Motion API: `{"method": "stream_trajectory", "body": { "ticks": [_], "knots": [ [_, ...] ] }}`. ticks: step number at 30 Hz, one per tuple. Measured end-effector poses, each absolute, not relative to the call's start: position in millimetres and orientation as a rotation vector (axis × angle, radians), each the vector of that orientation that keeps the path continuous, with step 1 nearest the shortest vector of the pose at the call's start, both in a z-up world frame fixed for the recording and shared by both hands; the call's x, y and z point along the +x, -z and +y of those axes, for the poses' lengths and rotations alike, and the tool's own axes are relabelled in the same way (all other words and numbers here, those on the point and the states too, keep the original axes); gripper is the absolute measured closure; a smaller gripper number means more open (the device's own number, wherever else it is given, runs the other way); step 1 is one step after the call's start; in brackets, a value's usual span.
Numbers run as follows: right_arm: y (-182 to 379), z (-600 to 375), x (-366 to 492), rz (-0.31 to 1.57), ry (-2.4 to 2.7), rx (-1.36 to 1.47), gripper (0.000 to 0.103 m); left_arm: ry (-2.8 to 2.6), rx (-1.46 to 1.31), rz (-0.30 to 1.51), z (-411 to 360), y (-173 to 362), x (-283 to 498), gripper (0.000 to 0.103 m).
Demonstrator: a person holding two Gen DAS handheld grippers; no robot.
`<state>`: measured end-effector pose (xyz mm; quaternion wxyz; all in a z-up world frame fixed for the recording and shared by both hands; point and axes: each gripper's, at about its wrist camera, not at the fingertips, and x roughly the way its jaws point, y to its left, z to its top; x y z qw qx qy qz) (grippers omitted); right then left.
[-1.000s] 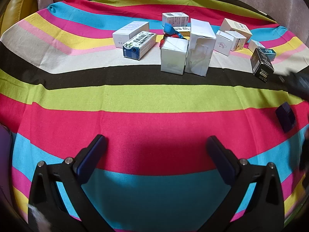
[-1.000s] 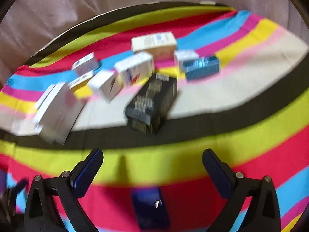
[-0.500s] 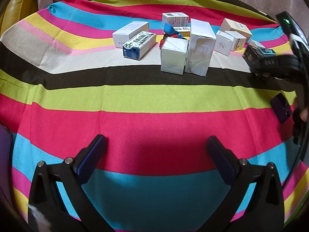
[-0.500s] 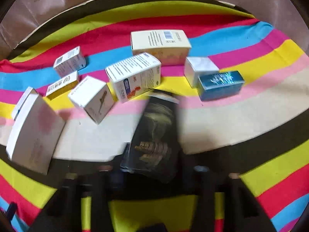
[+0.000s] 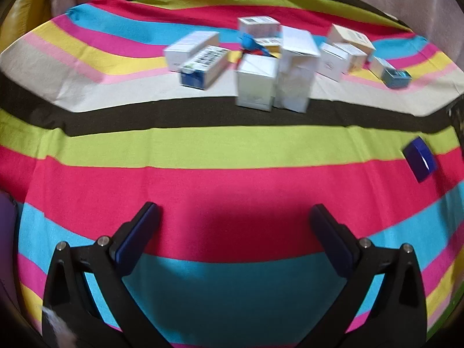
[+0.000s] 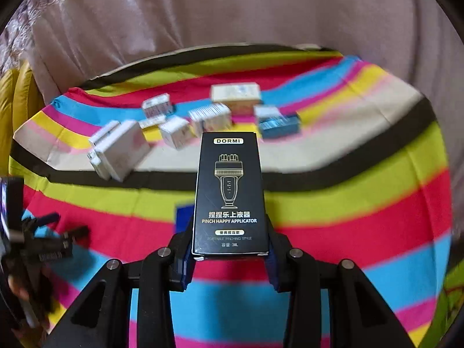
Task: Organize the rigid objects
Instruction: 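Grasp the black DORMI box with the right tool while the left tool grasps the blue box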
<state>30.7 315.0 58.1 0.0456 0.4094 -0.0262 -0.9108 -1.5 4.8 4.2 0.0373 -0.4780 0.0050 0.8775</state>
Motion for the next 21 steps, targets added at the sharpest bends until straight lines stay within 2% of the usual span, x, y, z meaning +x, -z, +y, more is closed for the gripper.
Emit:
{"method": "stream_trajectory", "body": {
  "ticks": [5, 11, 19, 21],
  "knots": [
    [-33.8, 317.8, 54.0, -0.012, 2.818, 1.353, 0.063, -2.538, -1.395, -0.111, 52.1, -29.6, 6.6, 0.001],
    [-22.0, 339.4, 65.2, -0.116, 2.860, 1.413, 0.063, -2.505, -1.349, -0.067, 143.2, -45.3, 2.5, 0.001],
    [-25.9, 357.5, 86.5, -0.170, 2.870, 1.409, 0.063, -2.574, -1.377, -0.046, 207.4, -22.2, -16.2, 0.005],
    [-26.2, 359.5, 88.0, -0.198, 2.864, 1.399, 0.063, -2.567, -1.387, 0.001, 212.8, -14.0, -18.7, 0.029]
  ]
}}
